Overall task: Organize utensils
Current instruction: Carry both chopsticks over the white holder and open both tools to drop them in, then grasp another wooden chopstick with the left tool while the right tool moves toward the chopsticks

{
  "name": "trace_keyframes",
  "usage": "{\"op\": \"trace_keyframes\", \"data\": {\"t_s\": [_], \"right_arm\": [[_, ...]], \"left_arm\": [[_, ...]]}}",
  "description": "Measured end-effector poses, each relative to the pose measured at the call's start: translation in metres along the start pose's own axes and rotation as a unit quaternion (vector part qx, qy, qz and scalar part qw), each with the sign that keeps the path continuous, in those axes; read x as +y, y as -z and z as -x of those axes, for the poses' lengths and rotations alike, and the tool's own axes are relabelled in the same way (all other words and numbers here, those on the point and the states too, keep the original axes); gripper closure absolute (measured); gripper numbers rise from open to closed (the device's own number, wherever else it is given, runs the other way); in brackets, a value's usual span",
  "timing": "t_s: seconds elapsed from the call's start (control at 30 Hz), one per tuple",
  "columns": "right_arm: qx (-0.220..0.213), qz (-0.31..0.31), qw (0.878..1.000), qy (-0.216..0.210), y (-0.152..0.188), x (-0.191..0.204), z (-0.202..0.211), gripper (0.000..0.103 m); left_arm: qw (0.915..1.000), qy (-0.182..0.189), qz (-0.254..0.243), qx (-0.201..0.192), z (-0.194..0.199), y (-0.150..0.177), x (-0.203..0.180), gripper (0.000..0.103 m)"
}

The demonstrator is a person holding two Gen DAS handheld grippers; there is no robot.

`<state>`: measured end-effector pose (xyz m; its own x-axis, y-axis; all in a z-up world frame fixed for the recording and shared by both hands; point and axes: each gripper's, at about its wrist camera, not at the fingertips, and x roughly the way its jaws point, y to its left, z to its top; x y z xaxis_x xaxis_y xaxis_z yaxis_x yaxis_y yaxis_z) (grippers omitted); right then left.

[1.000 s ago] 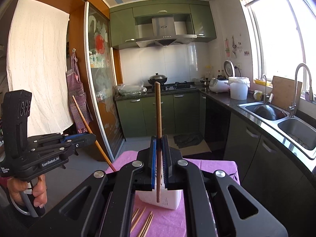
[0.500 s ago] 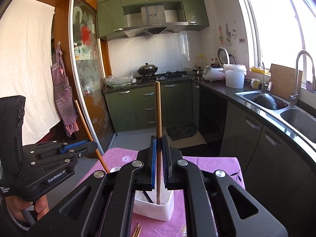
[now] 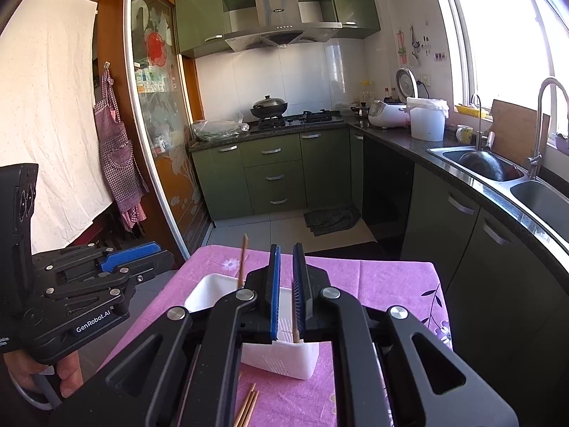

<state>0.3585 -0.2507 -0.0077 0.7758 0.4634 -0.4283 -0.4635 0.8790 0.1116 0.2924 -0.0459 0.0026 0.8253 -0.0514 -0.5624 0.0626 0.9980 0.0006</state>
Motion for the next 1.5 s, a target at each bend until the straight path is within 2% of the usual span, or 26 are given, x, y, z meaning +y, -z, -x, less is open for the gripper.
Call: {"op": "trace_keyframes", "data": {"t_s": [0.17,0.3,0.4,0.43,0.5,0.63,0.73,0.9,1.13,1.17,1.23,1.5], "right_arm": [[-0.016,0.003,1.000,0.004,0.010,0.003,0.033,0.095],[-0.006,0.003,1.000,0.011,0.031,0.002,0.051,0.088],[0.010,0.005,1.000,0.025,0.056,0.000,0.056,0.088],[0.020,0.006,0.999,0.031,0.067,-0.001,0.055,0.088],[0.043,0.006,0.998,0.044,0.088,-0.004,0.047,0.081],[0.104,0.003,0.994,0.046,0.131,-0.009,0.022,0.081],[0.140,-0.001,0.989,0.043,0.158,-0.013,0.007,0.081],[0.163,-0.008,0.986,0.034,0.181,-0.019,-0.004,0.081],[0.165,-0.013,0.986,0.027,0.181,-0.021,-0.005,0.081],[0.165,-0.013,0.986,0.027,0.181,-0.022,-0.004,0.078],[0.165,-0.014,0.986,0.028,0.180,-0.022,-0.002,0.075],[0.171,-0.015,0.985,0.026,0.182,-0.023,-0.001,0.075]], "left_arm": [[0.9997,0.004,0.003,0.026,0.011,0.018,0.004,0.085],[0.9960,0.007,0.007,0.089,0.001,0.051,0.004,0.085],[0.9906,0.015,0.012,0.135,-0.010,0.083,0.002,0.085],[0.9885,0.017,0.012,0.150,-0.016,0.094,0.000,0.085],[0.9829,0.023,0.014,0.182,-0.028,0.116,-0.002,0.085],[0.9692,0.029,0.030,0.243,-0.055,0.150,-0.005,0.085],[0.9610,0.027,0.038,0.272,-0.067,0.166,-0.006,0.086],[0.9555,0.017,0.046,0.291,-0.074,0.176,-0.003,0.087],[0.9494,0.002,0.038,0.312,-0.089,0.182,-0.004,0.090],[0.9487,0.000,0.037,0.314,-0.091,0.183,-0.005,0.091],[0.9492,-0.003,0.032,0.313,-0.091,0.183,-0.005,0.091],[0.9496,0.001,0.024,0.313,-0.096,0.178,-0.013,0.097]]}}
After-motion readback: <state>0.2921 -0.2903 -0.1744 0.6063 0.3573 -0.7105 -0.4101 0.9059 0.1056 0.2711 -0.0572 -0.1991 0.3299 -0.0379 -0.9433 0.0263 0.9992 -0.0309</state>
